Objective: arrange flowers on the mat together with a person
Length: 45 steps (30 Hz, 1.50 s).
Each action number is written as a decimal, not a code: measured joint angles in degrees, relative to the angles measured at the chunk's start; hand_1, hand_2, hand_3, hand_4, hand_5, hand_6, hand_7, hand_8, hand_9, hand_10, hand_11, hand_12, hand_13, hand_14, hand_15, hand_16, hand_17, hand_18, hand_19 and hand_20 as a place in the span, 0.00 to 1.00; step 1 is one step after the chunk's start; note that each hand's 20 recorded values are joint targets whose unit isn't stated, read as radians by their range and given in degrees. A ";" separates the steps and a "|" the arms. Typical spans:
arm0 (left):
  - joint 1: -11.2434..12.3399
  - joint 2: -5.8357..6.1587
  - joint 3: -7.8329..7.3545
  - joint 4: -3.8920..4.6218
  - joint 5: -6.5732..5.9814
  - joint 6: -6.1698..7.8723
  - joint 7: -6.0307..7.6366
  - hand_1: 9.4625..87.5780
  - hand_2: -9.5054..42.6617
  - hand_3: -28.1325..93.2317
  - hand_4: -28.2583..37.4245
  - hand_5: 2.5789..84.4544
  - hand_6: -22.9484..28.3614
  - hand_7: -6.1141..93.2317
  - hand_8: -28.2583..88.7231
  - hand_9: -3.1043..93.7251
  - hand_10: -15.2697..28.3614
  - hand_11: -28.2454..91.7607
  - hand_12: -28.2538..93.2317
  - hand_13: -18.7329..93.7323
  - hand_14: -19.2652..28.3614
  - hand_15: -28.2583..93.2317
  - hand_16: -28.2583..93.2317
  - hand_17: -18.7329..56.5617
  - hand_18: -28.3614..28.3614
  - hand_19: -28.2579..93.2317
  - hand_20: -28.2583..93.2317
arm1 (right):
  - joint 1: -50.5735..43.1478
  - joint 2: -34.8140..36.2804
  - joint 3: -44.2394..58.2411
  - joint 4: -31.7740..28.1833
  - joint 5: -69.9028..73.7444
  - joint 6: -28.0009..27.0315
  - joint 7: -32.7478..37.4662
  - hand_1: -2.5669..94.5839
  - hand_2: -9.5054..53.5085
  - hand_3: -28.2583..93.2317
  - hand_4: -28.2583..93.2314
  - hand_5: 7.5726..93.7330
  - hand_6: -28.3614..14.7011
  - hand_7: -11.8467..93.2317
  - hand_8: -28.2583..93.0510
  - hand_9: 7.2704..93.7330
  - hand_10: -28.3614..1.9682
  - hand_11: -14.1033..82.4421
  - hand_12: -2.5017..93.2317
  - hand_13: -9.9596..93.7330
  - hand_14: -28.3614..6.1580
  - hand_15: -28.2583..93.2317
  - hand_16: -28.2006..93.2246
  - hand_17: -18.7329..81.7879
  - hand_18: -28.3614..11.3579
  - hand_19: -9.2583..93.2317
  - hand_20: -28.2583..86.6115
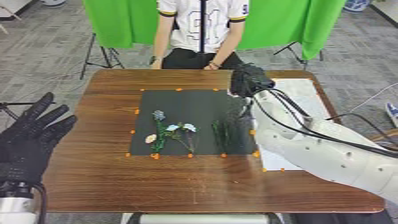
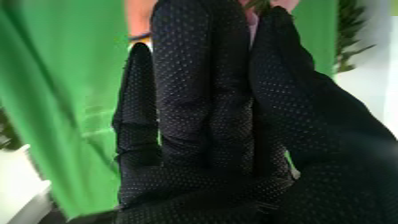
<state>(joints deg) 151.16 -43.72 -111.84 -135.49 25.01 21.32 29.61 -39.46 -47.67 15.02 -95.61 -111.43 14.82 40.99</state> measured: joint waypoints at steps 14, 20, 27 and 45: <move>-1.97 -2.16 0.03 0.38 2.21 -1.59 -3.76 0.15 0.30 0.86 0.06 0.36 0.55 0.15 0.17 0.36 0.69 0.38 0.33 0.36 0.88 0.62 0.19 0.14 0.84 0.58 0.39 | -0.61 -3.36 -5.37 2.09 0.56 -2.09 0.39 0.61 0.00 0.79 0.00 0.80 0.77 0.34 0.20 0.95 0.75 0.23 0.39 0.83 0.78 0.56 0.50 0.43 0.34 0.82 0.31; -2.02 -2.10 0.03 0.44 2.30 -1.93 -4.28 0.15 0.30 0.86 0.06 0.37 0.55 0.15 0.17 0.36 0.70 0.39 0.33 0.36 0.88 0.62 0.19 0.14 0.84 0.58 0.39 | -1.80 -3.05 -4.76 1.89 0.47 -3.94 0.57 0.58 0.00 0.79 0.00 0.75 0.76 0.33 0.19 0.91 0.71 0.23 0.38 0.81 0.74 0.58 0.48 0.41 0.32 0.81 0.32; -2.63 -2.74 0.03 0.58 3.30 -2.69 -5.81 0.15 0.30 0.86 0.06 0.37 0.55 0.15 0.17 0.36 0.70 0.39 0.33 0.36 0.88 0.62 0.19 0.14 0.84 0.58 0.39 | -2.80 -2.56 -4.04 0.99 -0.08 -6.56 0.61 0.49 0.00 0.85 0.00 0.70 0.76 0.29 0.17 0.82 0.64 0.35 0.28 0.78 0.66 0.62 0.42 0.39 0.30 0.80 0.33; -0.63 0.03 0.19 0.55 0.96 -1.56 -1.50 0.15 0.31 0.86 0.06 0.37 0.55 0.15 0.17 0.36 0.70 0.39 0.33 0.36 0.88 0.62 0.19 0.14 0.84 0.58 0.39 | -3.01 -2.01 -3.08 -0.95 -0.50 -8.29 0.28 0.41 0.00 0.85 0.00 0.63 0.72 0.28 0.12 0.77 0.58 0.41 0.21 0.75 0.58 0.66 0.37 0.37 0.26 0.80 0.35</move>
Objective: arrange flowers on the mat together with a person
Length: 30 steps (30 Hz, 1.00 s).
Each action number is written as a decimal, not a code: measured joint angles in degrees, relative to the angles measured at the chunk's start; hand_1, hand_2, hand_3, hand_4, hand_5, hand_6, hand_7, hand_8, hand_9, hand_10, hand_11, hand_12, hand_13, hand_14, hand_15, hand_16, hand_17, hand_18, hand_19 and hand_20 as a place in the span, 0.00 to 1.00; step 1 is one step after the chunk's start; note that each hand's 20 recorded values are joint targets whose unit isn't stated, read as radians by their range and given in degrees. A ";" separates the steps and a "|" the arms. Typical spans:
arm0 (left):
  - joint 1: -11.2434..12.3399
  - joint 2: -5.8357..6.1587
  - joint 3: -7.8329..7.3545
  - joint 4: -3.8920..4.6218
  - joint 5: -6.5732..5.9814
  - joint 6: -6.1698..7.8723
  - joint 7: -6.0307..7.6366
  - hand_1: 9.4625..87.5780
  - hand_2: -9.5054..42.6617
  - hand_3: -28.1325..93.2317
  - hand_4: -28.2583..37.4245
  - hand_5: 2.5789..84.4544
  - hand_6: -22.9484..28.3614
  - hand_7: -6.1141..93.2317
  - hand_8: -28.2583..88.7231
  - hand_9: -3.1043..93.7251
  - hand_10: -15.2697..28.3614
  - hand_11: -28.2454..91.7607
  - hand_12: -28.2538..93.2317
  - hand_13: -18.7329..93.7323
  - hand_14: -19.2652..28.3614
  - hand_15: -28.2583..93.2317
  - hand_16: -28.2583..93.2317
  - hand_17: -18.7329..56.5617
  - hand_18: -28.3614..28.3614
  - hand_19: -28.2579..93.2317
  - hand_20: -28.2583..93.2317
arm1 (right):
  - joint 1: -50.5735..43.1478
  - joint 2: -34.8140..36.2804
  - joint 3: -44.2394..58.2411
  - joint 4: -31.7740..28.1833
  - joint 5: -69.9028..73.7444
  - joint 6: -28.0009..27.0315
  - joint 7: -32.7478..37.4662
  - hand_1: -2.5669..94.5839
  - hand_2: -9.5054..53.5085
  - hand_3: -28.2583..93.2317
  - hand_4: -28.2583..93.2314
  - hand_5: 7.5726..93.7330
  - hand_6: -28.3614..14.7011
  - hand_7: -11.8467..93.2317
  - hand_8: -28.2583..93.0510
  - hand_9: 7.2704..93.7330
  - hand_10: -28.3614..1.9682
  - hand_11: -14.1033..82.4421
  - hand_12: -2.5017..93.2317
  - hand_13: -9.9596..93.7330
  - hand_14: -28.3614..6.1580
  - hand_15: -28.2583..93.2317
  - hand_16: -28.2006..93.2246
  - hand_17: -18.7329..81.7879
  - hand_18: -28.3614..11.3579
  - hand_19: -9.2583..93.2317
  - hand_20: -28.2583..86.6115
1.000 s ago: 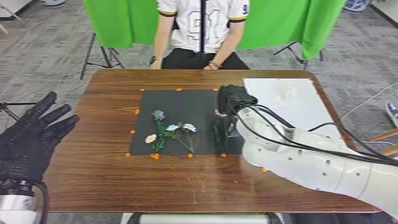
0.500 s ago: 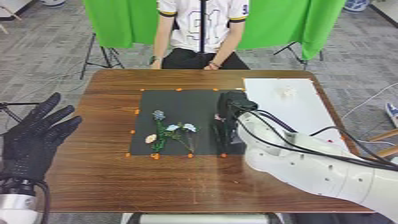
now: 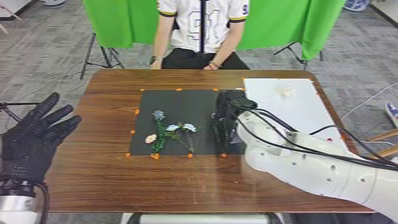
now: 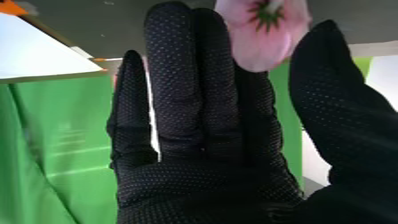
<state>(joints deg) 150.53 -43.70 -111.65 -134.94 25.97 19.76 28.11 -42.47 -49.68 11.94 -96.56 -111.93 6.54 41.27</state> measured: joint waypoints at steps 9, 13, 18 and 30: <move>0.24 -0.64 0.12 -0.03 0.20 0.12 0.07 0.15 0.31 0.85 0.06 0.37 0.55 0.15 0.17 0.36 0.70 0.39 0.33 0.36 0.88 0.62 0.19 0.14 0.84 0.58 0.39 | 0.04 0.05 0.94 -1.28 -0.35 0.07 -0.52 0.40 0.00 0.85 0.00 0.63 0.71 0.27 0.12 0.78 0.57 0.41 0.21 0.75 0.57 0.67 0.37 0.37 0.24 0.80 0.36; 0.97 -0.42 0.12 -0.09 -0.20 0.49 1.04 0.15 0.31 0.86 0.07 0.37 0.55 0.15 0.17 0.36 0.70 0.39 0.33 0.36 0.88 0.62 0.19 0.14 0.84 0.58 0.39 | -0.58 0.52 2.53 -2.84 -0.31 0.35 -0.66 0.37 0.01 0.84 0.01 0.63 0.70 0.27 0.12 0.76 0.56 0.40 0.20 0.73 0.52 0.67 0.36 0.37 0.23 0.78 0.35; 1.60 -0.19 0.10 -0.12 -0.58 0.94 1.66 0.15 0.31 0.85 0.06 0.37 0.55 0.15 0.17 0.36 0.70 0.39 0.33 0.36 0.88 0.62 0.19 0.14 0.84 0.58 0.39 | -6.98 2.15 13.54 -8.81 3.22 1.54 -2.22 0.33 0.10 0.82 0.02 0.63 0.68 0.26 0.12 0.73 0.48 0.37 0.19 0.70 0.45 0.66 0.35 0.35 0.22 0.76 0.35; 2.05 -0.26 0.04 -0.40 -0.72 1.51 1.84 0.14 0.31 0.85 0.05 0.36 0.55 0.15 0.17 0.35 0.69 0.38 0.33 0.35 0.86 0.60 0.19 0.13 0.83 0.56 0.38 | -30.98 4.09 44.92 -23.05 22.32 3.93 -10.70 0.25 0.21 0.81 0.03 0.55 0.62 0.24 0.13 0.61 0.38 0.31 0.18 0.62 0.29 0.63 0.32 0.32 0.08 0.70 0.33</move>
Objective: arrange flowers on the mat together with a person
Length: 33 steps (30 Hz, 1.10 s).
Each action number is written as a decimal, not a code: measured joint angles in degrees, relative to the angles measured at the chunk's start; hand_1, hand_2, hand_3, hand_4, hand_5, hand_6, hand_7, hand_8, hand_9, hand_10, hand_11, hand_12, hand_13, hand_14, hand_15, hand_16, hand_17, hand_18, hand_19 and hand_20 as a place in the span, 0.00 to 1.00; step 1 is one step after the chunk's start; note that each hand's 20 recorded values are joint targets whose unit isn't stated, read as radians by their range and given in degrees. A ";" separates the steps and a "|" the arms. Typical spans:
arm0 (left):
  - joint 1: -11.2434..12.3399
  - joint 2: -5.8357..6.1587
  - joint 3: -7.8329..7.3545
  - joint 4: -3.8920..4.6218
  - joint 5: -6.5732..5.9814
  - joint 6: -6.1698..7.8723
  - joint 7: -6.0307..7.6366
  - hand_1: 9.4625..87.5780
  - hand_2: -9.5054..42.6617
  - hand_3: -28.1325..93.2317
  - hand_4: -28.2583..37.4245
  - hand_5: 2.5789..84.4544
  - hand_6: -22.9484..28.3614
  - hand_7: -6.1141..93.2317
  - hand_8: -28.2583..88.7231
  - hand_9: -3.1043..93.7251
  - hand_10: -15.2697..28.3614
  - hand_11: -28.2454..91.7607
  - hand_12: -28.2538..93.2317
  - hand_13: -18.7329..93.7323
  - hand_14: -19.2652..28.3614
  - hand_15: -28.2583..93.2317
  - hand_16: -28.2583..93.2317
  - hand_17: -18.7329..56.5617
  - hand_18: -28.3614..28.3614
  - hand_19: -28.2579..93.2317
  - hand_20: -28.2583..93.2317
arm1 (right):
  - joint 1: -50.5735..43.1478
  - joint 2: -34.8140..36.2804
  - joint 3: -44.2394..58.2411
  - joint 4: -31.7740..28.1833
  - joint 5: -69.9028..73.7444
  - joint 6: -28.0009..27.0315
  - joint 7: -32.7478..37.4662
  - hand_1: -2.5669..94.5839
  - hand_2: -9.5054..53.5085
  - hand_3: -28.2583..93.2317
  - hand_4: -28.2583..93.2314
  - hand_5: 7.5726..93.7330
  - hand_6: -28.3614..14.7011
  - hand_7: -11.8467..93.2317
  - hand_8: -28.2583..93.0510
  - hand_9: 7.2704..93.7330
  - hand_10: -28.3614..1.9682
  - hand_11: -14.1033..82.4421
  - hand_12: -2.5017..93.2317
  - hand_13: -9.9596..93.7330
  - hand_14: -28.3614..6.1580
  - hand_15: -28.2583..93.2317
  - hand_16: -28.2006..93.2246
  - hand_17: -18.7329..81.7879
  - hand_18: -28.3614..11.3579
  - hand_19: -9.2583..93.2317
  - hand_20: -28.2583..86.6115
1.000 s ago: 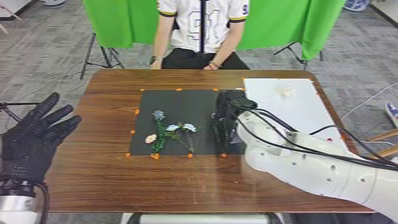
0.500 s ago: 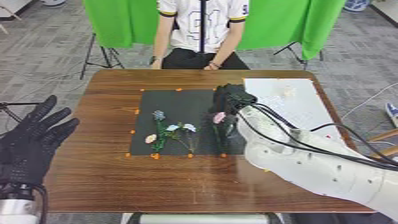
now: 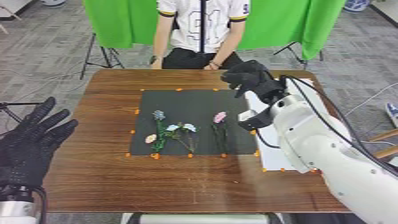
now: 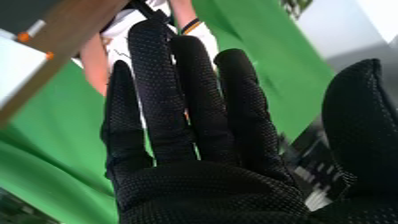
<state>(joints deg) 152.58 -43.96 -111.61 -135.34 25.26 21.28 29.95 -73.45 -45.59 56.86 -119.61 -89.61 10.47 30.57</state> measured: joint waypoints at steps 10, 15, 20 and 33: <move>1.08 1.72 1.17 0.15 -1.74 1.03 3.08 0.13 0.31 0.86 0.04 0.36 0.54 0.15 0.17 0.34 0.68 0.37 0.33 0.35 0.85 0.58 0.19 0.13 0.83 0.54 0.37 | -16.02 0.21 12.02 -1.43 24.86 5.19 -11.96 0.23 0.23 0.82 0.03 0.51 0.63 0.23 0.14 0.55 0.35 0.29 0.17 0.56 0.24 0.62 0.32 0.28 0.04 0.66 0.33; 2.07 2.46 1.17 0.18 -2.46 1.23 4.31 0.13 0.31 0.86 0.04 0.36 0.54 0.15 0.17 0.34 0.68 0.37 0.33 0.35 0.84 0.56 0.20 0.13 0.83 0.54 0.37 | -21.17 0.21 15.11 -1.40 32.99 7.27 -13.67 0.22 0.23 0.83 0.03 0.50 0.63 0.23 0.14 0.55 0.36 0.29 0.18 0.56 0.24 0.62 0.32 0.27 0.04 0.65 0.33; 2.19 2.61 1.17 0.29 -2.47 1.19 4.33 0.13 0.31 0.86 0.04 0.36 0.53 0.15 0.17 0.34 0.68 0.37 0.33 0.35 0.84 0.56 0.20 0.13 0.83 0.54 0.37 | -24.83 0.35 17.13 -1.53 35.92 7.92 -16.26 0.22 0.24 0.83 0.03 0.50 0.63 0.23 0.14 0.55 0.36 0.29 0.18 0.56 0.24 0.62 0.32 0.27 0.04 0.65 0.34; 0.25 -0.38 1.31 0.41 0.19 0.36 0.73 0.13 0.31 0.86 0.04 0.36 0.54 0.15 0.17 0.34 0.69 0.38 0.34 0.35 0.85 0.57 0.21 0.13 0.84 0.55 0.37 | -28.55 0.39 18.69 -2.21 38.38 8.37 -19.43 0.21 0.24 0.83 0.03 0.50 0.64 0.23 0.14 0.55 0.37 0.29 0.18 0.56 0.23 0.62 0.32 0.28 0.03 0.65 0.35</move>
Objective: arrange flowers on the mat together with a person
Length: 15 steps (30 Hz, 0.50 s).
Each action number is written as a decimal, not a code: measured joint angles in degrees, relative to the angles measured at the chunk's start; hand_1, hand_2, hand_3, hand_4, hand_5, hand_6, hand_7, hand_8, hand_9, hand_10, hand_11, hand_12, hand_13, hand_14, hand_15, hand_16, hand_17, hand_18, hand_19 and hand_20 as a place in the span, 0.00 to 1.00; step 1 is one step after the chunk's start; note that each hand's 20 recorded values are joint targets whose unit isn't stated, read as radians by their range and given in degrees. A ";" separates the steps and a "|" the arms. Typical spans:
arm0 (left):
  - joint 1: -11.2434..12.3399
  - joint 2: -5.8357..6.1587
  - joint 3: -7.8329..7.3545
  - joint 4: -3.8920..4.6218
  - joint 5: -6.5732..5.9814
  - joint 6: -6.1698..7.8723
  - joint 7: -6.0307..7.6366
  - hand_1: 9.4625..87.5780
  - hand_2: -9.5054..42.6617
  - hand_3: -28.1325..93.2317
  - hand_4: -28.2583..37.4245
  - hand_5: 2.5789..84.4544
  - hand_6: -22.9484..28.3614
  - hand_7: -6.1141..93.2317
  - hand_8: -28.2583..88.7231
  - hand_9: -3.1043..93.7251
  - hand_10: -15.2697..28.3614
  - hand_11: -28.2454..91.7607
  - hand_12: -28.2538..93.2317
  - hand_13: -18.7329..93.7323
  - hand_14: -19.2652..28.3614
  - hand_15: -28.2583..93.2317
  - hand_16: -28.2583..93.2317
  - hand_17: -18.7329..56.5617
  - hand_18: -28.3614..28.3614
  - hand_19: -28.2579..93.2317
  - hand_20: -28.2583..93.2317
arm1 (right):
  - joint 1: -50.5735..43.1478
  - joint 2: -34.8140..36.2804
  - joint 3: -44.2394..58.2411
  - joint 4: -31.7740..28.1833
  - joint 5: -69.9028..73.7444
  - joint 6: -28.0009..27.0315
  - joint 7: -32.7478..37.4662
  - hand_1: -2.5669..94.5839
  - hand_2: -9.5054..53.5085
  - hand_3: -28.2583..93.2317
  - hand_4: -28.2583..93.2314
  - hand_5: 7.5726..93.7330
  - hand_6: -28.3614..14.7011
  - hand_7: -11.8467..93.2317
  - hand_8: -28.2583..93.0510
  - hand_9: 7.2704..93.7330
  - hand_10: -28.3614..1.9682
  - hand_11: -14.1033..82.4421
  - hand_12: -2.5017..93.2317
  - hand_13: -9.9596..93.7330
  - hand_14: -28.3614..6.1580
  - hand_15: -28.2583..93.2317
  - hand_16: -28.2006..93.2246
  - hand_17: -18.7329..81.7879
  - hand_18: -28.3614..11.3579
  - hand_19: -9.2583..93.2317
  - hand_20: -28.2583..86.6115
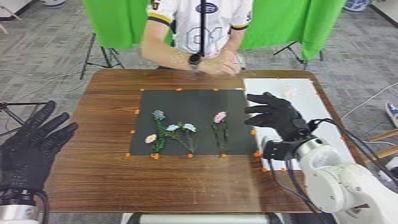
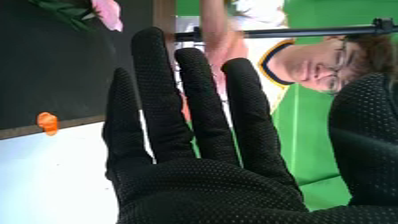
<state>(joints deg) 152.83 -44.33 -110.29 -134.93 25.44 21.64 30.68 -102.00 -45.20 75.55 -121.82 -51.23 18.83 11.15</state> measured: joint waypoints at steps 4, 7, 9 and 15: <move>-0.22 -0.46 0.00 0.02 0.23 -0.06 -0.62 0.13 0.31 0.86 0.04 0.36 0.54 0.15 0.17 0.34 0.69 0.38 0.34 0.35 0.85 0.57 0.21 0.13 0.84 0.55 0.37 | -0.59 0.00 0.67 -0.15 0.00 -0.14 0.00 0.21 0.24 0.83 0.03 0.50 0.64 0.23 0.14 0.55 0.37 0.29 0.18 0.56 0.23 0.62 0.32 0.28 0.03 0.65 0.35; -0.22 -0.40 0.00 0.02 0.21 -0.06 -0.68 0.14 0.31 0.86 0.05 0.36 0.54 0.15 0.17 0.34 0.69 0.38 0.34 0.35 0.85 0.58 0.21 0.13 0.84 0.55 0.37 | -0.89 0.00 0.83 -0.18 0.02 -0.18 -0.03 0.21 0.24 0.83 0.03 0.50 0.64 0.23 0.14 0.55 0.37 0.29 0.18 0.56 0.23 0.62 0.32 0.28 0.03 0.65 0.35; -0.22 -0.40 0.00 0.02 0.24 -0.06 -0.92 0.14 0.31 0.85 0.05 0.36 0.54 0.15 0.17 0.35 0.69 0.38 0.34 0.35 0.86 0.58 0.21 0.13 0.84 0.55 0.37 | -1.07 0.00 0.87 -0.23 -0.01 -0.20 -0.03 0.21 0.24 0.83 0.03 0.50 0.64 0.23 0.14 0.55 0.37 0.29 0.18 0.56 0.24 0.63 0.32 0.28 0.03 0.65 0.36; -0.27 -0.40 0.01 0.00 0.33 -0.06 -1.28 0.14 0.31 0.86 0.05 0.36 0.54 0.15 0.17 0.35 0.69 0.38 0.33 0.35 0.86 0.59 0.20 0.13 0.84 0.56 0.38 | -1.38 0.00 1.02 -0.34 -0.28 -0.55 0.03 0.21 0.24 0.83 0.03 0.50 0.64 0.23 0.14 0.55 0.37 0.29 0.18 0.56 0.24 0.63 0.32 0.28 0.03 0.66 0.36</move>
<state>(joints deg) 152.56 -44.74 -110.28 -134.93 25.78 21.58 29.40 -103.38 -45.20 76.57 -122.16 -51.50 18.28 11.17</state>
